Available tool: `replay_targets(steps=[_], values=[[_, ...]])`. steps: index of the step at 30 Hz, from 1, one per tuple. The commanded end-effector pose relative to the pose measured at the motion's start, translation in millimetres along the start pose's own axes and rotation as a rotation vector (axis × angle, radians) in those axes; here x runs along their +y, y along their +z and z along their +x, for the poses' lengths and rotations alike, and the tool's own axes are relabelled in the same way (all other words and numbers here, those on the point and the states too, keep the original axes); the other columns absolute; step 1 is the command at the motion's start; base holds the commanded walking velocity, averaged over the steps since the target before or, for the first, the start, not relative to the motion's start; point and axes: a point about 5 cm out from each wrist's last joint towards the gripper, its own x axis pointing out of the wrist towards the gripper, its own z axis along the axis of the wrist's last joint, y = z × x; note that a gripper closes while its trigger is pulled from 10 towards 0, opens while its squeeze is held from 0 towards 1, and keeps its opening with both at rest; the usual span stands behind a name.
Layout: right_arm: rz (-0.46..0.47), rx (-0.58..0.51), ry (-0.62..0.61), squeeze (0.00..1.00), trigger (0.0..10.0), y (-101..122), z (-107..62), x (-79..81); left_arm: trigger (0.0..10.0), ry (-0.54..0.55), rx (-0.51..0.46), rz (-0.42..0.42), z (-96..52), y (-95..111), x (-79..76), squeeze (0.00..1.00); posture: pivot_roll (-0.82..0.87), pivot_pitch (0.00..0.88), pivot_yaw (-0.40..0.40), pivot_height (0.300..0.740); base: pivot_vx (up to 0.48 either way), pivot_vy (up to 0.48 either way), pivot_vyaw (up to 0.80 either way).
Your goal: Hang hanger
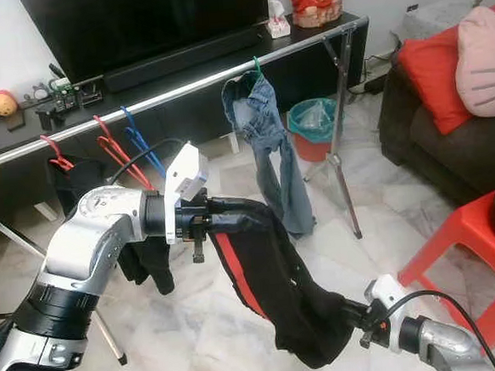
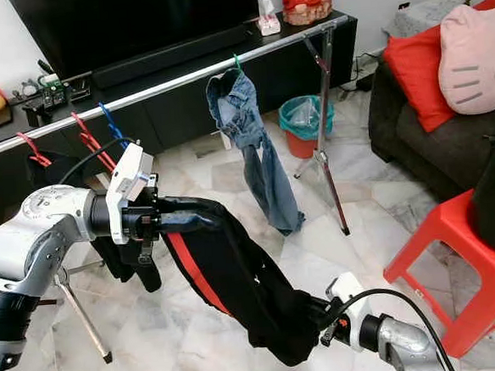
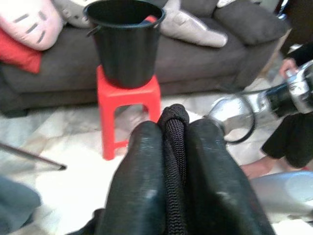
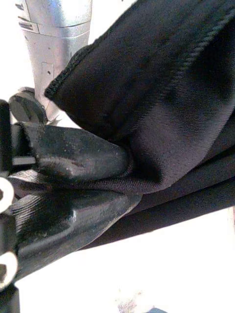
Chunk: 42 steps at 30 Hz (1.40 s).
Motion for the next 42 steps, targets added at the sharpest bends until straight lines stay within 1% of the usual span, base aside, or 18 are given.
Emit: replay_targets(steps=[1, 3, 10, 12, 15, 16, 17, 20, 22, 23, 28, 33, 34, 36, 38, 40, 41, 42], values=[[-0.016, -0.03, 0.012, 0.0, 0.0, 8, 4.5, -0.6, 10.0, 0.019, 0.03, 0.018, -1.5, -4, 2.3, 1.0, 0.13, 0.016, 0.15, 0.74, 0.0, 0.0, 0.0], [-0.019, -0.03, 0.016, 0.0, 0.0, 8, 4.3, -0.6, 10.0, 0.019, 0.062, 0.023, -1.4, -11, 2.4, 1.0, 0.13, 0.017, 0.15, 0.74, 0.0, 0.0, 0.0], [-0.023, -0.03, 0.02, 0.0, 0.0, 10, 3.9, -1.3, 10.0, 0.036, 0.096, 0.027, -1.2, -17, 5.3, 1.0, 0.13, 0.023, 0.15, 0.74, 0.0, 0.0, 0.0], [-0.025, -0.03, 0.022, 0.0, 0.0, 10, 3.8, -1.4, 10.0, 0.065, 0.139, 0.039, -2.4, -24, 8.7, 1.0, 0.13, 0.023, 0.15, 0.74, 0.0, 0.0, 0.0], [-0.028, -0.035, 0.029, 0.0, 0.0, 12, 4.2, -1.7, 10.0, 0.149, 0.224, 0.1, -3.4, -36, 16.2, 1.0, 0.13, 0.023, 0.15, 0.74, 0.0, 0.0, 0.0], [-0.029, -0.036, 0.033, 0.0, 0.0, 12, 4.5, -1.6, 10.0, 0.161, 0.242, 0.112, -3.6, -39, 17.2, 0.8, 0.13, 0.024, 0.149, 0.74, 0.0, 0.0, 0.0], [-0.031, -0.038, 0.039, 0.0, 0.0, 13, 4.7, -1.5, 10.0, 0.18, 0.269, 0.127, -3.9, -43, 18.9, 0.0, 0.13, 0.024, 0.149, 0.74, 0.0, 0.0, 0.0], [-0.037, -0.043, 0.076, 0.0, 0.0, 16, 5.4, -0.8, 10.0, 0.217, 0.332, 0.125, -6.3, -57, 21.2, 0.0, 0.13, 0.024, 0.149, 0.74, 0.0, 0.0, 0.0], [-0.036, -0.036, 0.144, 0.0, 0.0, 18, 3.8, 1.0, 10.0, 0.244, 0.374, 0.141, -8.3, -67, 22.2, 0.0, 0.12, 0.022, 0.149, 0.74, 0.0, 0.0, 0.0], [-0.036, -0.036, 0.144, 0.0, 0.0, 18, 3.8, 1.0, 10.0, 0.244, 0.374, 0.141, -8.3, -67, 22.2, 0.0, 0.12, 0.022, 0.149, 0.74, 0.0, 0.0, 0.0], [-0.044, 0.016, 0.349, 0.0, 0.0, 21, -2.4, 9.3, 10.0, 0.279, 0.4, 0.16, -9.3, -77, 25.3, 0.0, 0.11, 0.019, 0.142, 0.74, 0.0, 0.0, 0.0], [-0.054, 0.066, 0.405, 0.0, 0.0, 20, -7.1, 11.3, 10.0, 0.272, 0.415, 0.177, -7.4, -83, 22.3, 0.0, 0.11, 0.014, 0.134, 0.74, 0.0, 0.0, 0.0], [-0.047, 0.073, 0.405, 0.0, 0.0, 20, -8.9, 10.3, 10.0, 0.26, 0.445, 0.19, -8.2, -88, 20.0, 0.0, 0.1, 0.012, 0.132, 0.74, 0.0, 0.0, 0.0], [-0.046, 0.072, 0.405, 0.0, 0.0, 21, -9.1, 10.0, 10.0, 0.252, 0.454, 0.193, -8.6, -89, 19.1, 0.0, 0.1, 0.012, 0.132, 0.74, 0.0, 0.0, 0.0], [-0.042, 0.075, 0.407, 0.0, 0.0, 22, -9.8, 9.7, 10.0, 0.195, 0.523, 0.195, -12.8, -97, 13.0, 0.0, 0.1, 0.008, 0.127, 0.74, 0.0, 0.0, 0.0], [-0.038, 0.079, 0.414, 0.0, 0.0, 22, -10.0, 10.4, 10.0, 0.09, 0.611, 0.185, -20.7, -108, 0.3, 0.0, 0.11, 0.005, 0.125, 0.74, 0.0, 0.0, 0.0], [-0.037, 0.08, 0.415, 0.0, 0.0, 22, -10.0, 10.4, 10.0, 0.065, 0.652, 0.183, -24.4, -113, -3.9, 0.0, 0.1, 0.0, 0.122, 0.74, 0.0, 0.0, 0.0], [-0.037, 0.08, 0.415, 0.0, 0.0, 22, -10.0, 10.4, 10.0, 0.065, 0.652, 0.183, -24.4, -113, -3.9, 0.0, 0.1, 0.0, 0.122, 0.74, 0.0, 0.0, 0.0]])
